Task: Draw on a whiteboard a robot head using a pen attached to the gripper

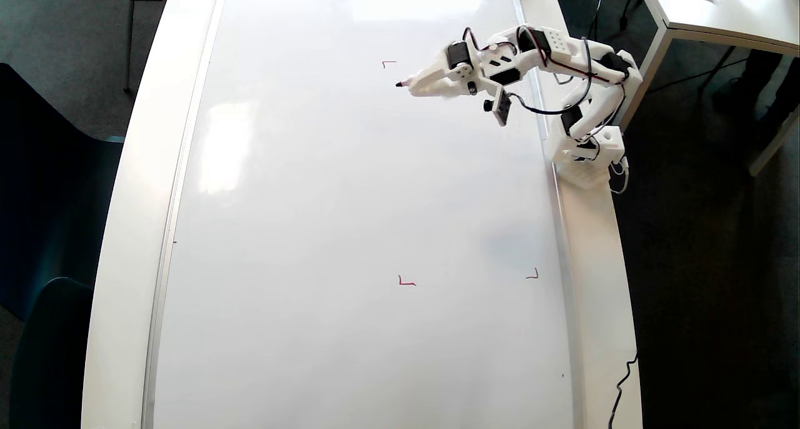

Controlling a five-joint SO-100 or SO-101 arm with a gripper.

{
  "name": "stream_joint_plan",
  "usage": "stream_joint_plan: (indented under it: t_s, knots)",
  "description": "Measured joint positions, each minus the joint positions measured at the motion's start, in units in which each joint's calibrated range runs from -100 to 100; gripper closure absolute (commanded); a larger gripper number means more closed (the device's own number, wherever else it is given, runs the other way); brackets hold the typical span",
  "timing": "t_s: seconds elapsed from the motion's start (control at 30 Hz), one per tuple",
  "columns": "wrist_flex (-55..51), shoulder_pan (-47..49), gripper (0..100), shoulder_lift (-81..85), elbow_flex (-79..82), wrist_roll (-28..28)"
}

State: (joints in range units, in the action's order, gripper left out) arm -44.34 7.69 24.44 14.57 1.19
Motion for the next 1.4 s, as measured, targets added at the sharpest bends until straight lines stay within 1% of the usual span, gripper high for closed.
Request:
stream_joint_plan:
  t_s: [0.03, 0.07, 0.17, 0.23, 0.4, 0.53, 0.77, 1.17, 1.4]
  knots:
    - [-4.2, 0.0, 99, -1.4, -1.9, 1.5]
    - [-11.4, 0.6, 99, -4.2, -4.7, 3.8]
    - [-20.4, 2.1, 99, -8.7, -10.4, 7.1]
    - [-29.6, 2.4, 99, -13.7, -16.5, 10.1]
    - [-40.5, 5.4, 99, -21.3, -25.4, 15.0]
    - [-42.4, 6.9, 99, -26.0, -28.3, 17.9]
    - [-42.4, 9.8, 99, -33.5, -32.6, 21.3]
    - [-42.4, 14.2, 99, -47.4, -42.8, 24.7]
    - [-42.4, 14.4, 99, -53.3, -45.1, 25.9]
